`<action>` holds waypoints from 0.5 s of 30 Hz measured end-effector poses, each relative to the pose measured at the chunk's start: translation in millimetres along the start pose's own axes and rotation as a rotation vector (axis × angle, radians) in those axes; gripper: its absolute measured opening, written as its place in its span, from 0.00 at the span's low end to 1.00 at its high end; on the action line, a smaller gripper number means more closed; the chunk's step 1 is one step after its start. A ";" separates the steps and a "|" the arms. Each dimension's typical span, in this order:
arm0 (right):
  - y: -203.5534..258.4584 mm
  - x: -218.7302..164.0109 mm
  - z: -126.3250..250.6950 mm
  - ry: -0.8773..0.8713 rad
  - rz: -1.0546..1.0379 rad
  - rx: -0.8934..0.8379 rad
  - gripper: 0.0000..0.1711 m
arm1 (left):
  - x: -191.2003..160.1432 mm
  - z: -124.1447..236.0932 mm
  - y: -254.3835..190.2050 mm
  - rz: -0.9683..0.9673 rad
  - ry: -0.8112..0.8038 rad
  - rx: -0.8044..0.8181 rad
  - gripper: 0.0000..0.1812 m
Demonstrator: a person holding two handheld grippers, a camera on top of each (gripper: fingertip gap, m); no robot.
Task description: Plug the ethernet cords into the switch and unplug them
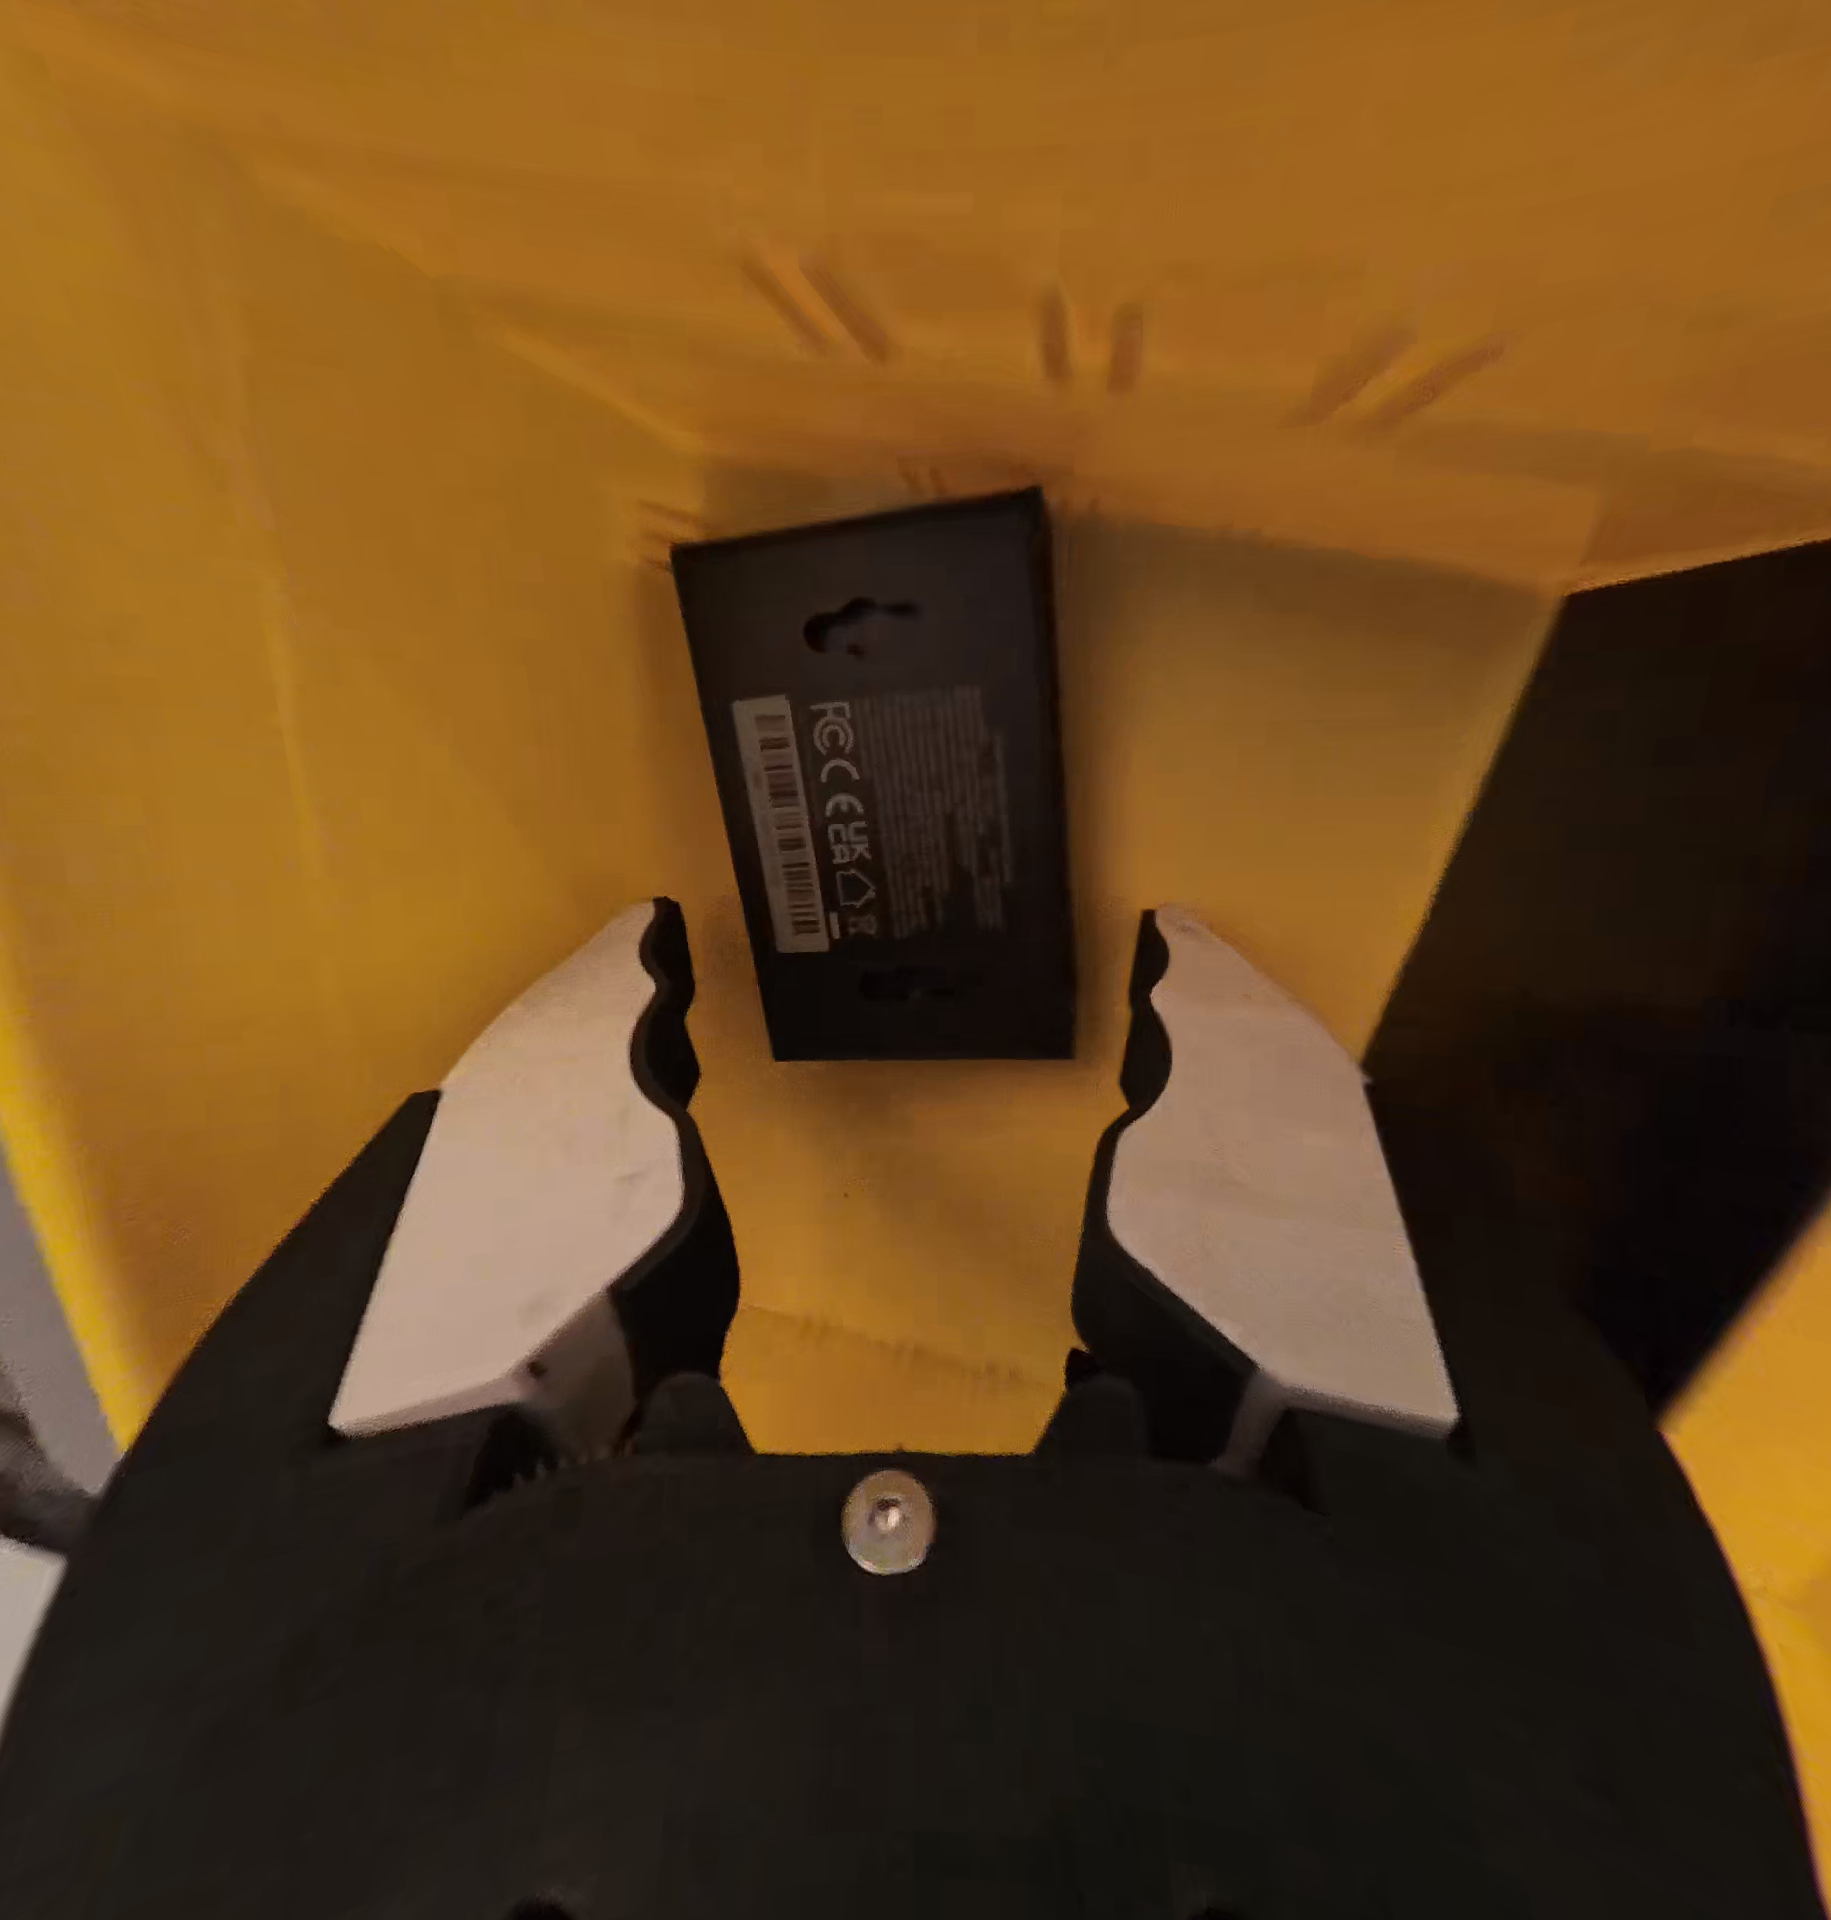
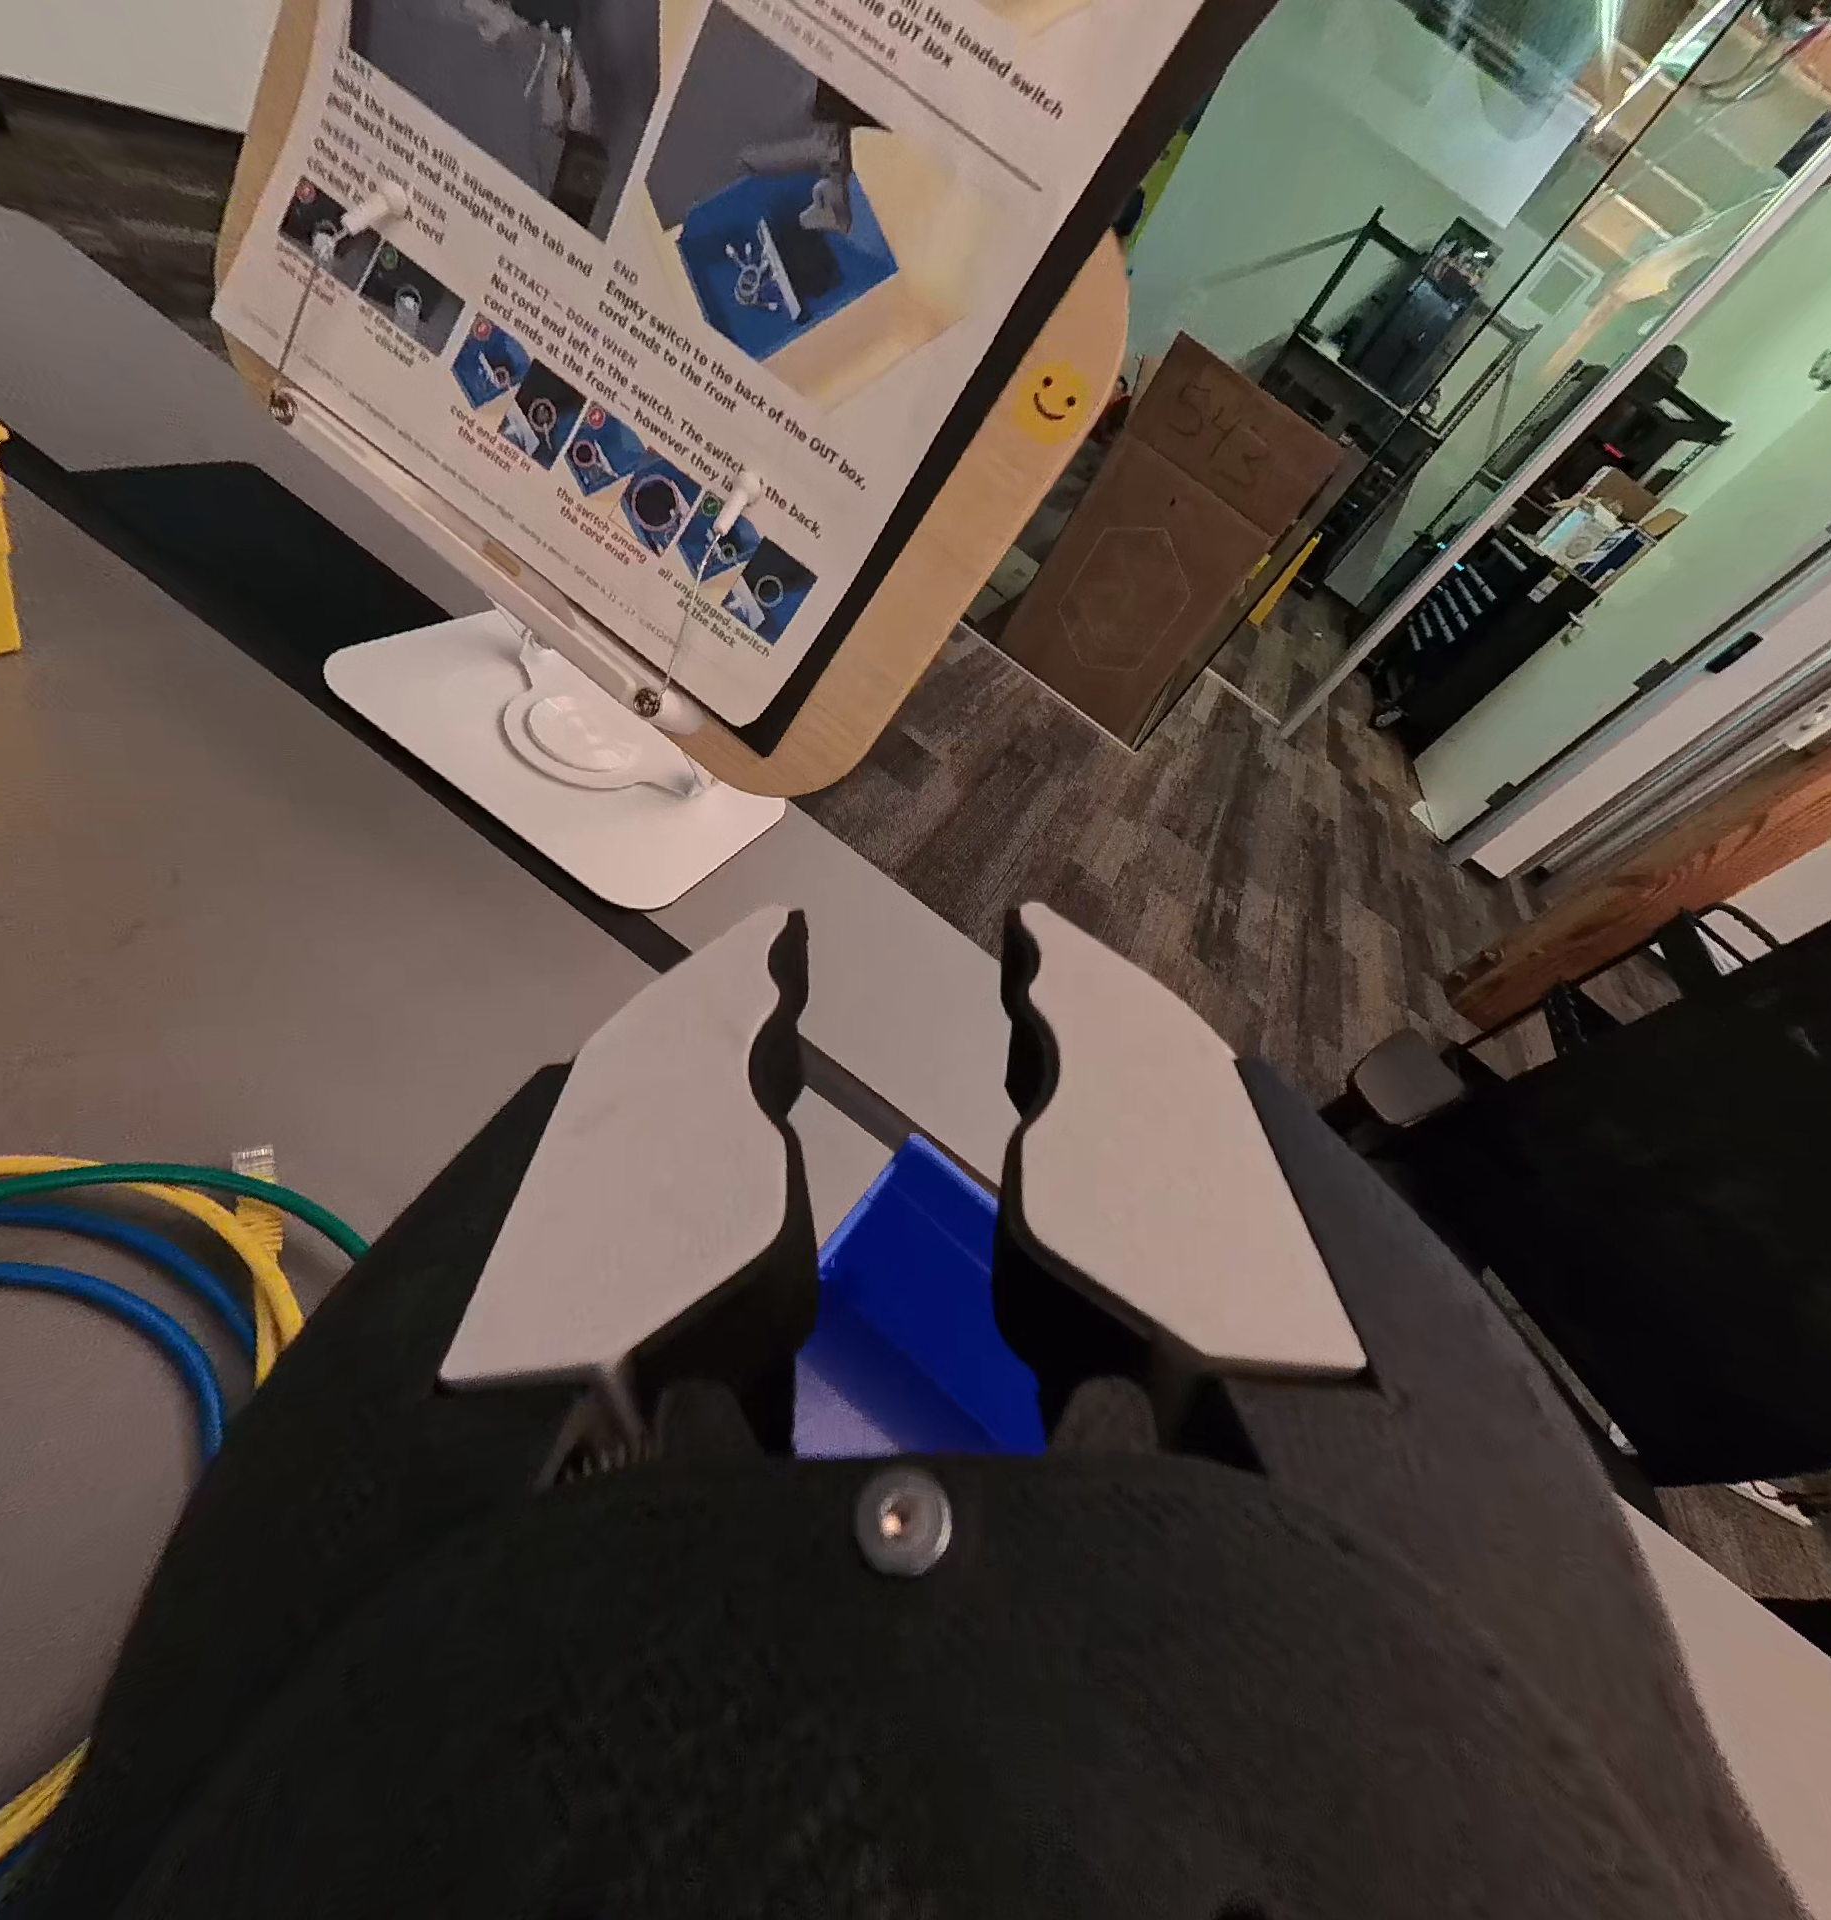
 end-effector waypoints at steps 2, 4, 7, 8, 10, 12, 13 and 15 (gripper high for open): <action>3.4 -2.0 -5.1 0.024 0.022 0.006 0.22 | 0.5 -1.8 5.4 0.033 -0.010 -0.020 0.42; 6.2 -3.8 -9.5 0.046 0.050 0.005 0.22 | -0.8 -4.1 7.3 0.070 0.010 -0.087 0.35; 9.0 -4.3 -12.7 0.056 0.077 0.001 0.22 | -1.9 -3.7 8.8 0.086 0.061 -0.107 0.33; 9.6 -3.9 -12.8 0.055 0.080 0.003 0.22 | -2.8 -2.6 8.5 0.083 0.092 -0.090 0.33; 9.6 -2.2 -11.7 0.039 0.077 0.002 0.22 | -4.6 4.2 7.1 0.089 0.136 -0.054 0.33; 9.2 -0.4 -9.6 0.021 0.068 0.012 0.22 | -4.8 17.9 6.1 0.110 0.160 -0.025 0.33; 8.8 0.1 -8.4 0.016 0.065 0.015 0.22 | -4.6 26.7 5.3 0.124 0.172 -0.015 0.33; 7.2 1.5 -5.1 0.004 0.064 0.010 0.22 | -3.8 46.2 4.2 0.134 0.205 0.035 0.33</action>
Point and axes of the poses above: each gripper's, where its closed fingertips meet, z back along the fingers, x out of its top, y = z × x across the jaws, the point moved 9 cm from there along z, back along the fingers, and after that the axes turned 2 degrees about -z, right-handed, at the moved point
